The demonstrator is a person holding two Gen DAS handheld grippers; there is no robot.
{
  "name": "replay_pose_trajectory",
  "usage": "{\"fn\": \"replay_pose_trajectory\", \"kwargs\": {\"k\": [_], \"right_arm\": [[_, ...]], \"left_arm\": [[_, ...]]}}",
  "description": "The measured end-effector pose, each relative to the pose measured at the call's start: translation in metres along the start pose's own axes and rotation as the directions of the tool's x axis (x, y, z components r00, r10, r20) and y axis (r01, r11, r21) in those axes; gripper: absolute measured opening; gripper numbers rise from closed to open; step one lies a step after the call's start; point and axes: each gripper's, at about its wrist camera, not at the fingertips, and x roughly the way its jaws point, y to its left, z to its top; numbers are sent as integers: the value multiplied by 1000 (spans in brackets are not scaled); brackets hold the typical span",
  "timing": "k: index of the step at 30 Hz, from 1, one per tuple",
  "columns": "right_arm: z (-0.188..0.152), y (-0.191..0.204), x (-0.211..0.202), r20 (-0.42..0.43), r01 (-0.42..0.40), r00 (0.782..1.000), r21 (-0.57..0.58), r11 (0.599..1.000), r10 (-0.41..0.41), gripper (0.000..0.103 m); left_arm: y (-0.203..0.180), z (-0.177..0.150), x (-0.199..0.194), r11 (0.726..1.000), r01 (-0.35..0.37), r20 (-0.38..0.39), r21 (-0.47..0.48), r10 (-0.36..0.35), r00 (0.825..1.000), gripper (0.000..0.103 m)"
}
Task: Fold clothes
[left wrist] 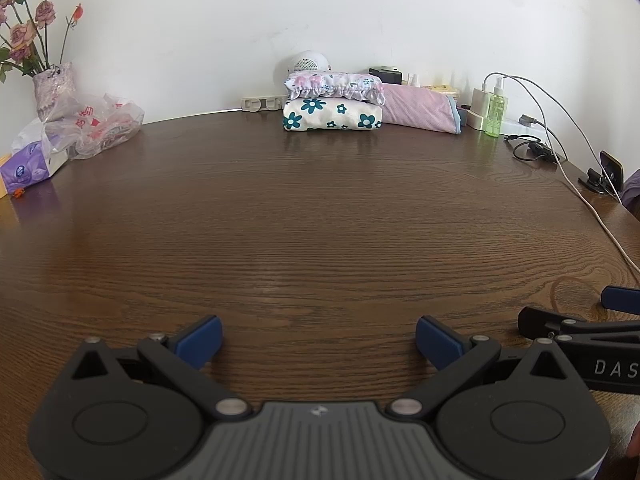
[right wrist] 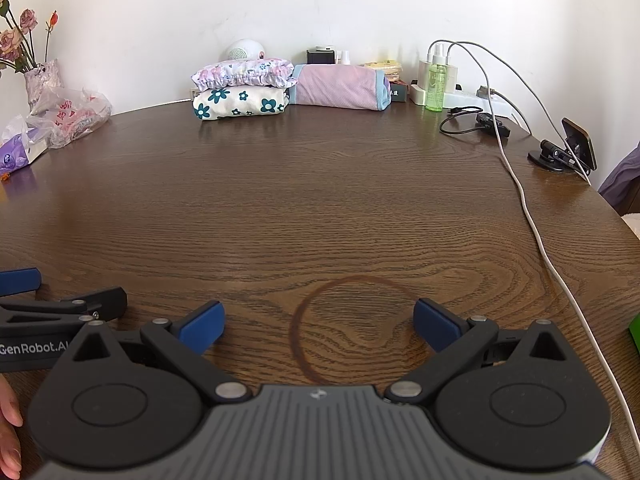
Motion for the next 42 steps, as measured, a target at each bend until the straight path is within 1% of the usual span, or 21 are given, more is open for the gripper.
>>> {"fn": "replay_pose_trajectory", "kwargs": {"k": [26, 42], "right_arm": [[0, -2, 0, 0, 2, 1000, -1, 1000, -2, 102], [-1, -2, 0, 0, 1, 1000, -3, 1000, -1, 102]], "left_arm": [[-1, 0, 0, 1000, 1, 0, -1, -1, 1000, 103], [-2, -8, 3, 1000, 2, 1, -2, -2, 1000, 103]]}}
